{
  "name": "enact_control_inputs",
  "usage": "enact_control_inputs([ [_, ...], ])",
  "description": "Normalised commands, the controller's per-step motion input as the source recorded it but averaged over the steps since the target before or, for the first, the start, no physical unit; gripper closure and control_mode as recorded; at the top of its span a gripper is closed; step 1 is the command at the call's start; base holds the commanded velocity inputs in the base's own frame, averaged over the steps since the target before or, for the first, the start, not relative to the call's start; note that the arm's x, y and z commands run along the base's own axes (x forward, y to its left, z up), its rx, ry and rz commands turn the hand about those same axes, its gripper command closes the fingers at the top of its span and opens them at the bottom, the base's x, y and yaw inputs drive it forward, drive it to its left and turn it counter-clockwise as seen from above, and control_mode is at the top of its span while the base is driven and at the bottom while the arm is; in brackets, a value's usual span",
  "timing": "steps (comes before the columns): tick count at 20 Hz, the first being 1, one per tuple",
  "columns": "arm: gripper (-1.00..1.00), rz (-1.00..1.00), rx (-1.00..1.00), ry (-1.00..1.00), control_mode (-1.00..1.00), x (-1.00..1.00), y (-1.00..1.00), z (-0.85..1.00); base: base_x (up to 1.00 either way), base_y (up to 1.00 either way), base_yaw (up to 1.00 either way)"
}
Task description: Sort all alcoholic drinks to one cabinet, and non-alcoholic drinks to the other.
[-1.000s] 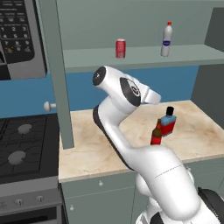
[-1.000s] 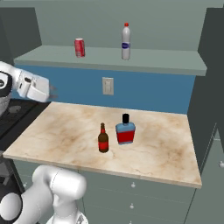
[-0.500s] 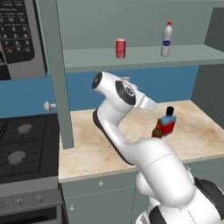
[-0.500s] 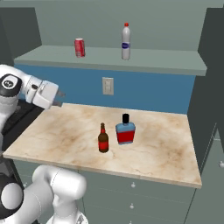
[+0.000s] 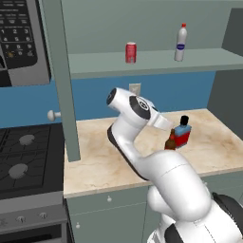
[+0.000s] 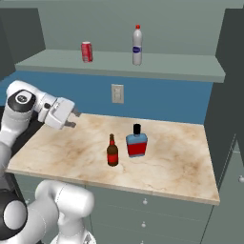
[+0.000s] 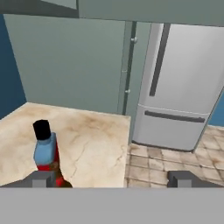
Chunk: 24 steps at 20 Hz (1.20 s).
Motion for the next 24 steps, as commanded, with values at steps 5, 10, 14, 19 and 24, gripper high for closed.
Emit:
enact_control_inputs([
  [5, -1.0, -0.11, 0.0, 0.0, -1.0, 0.0, -0.26, -0.35, 0.0, 0.0, 0.0],
  [10, -1.0, -0.12, 0.0, 0.0, -1.0, 0.01, -0.12, -0.33, 0.0, 0.0, 0.0],
  [14, -1.0, -0.13, -0.02, 0.01, -1.0, 0.0, -0.03, -0.29, 0.0, 0.0, 0.0],
  [19, -1.0, -0.14, -0.03, 0.05, -1.0, 0.05, 0.0, -0.24, 0.0, 0.0, 0.0],
  [24, -1.0, -0.13, -0.04, 0.07, -1.0, 0.15, 0.0, -0.21, 0.0, 0.0, 0.0],
])
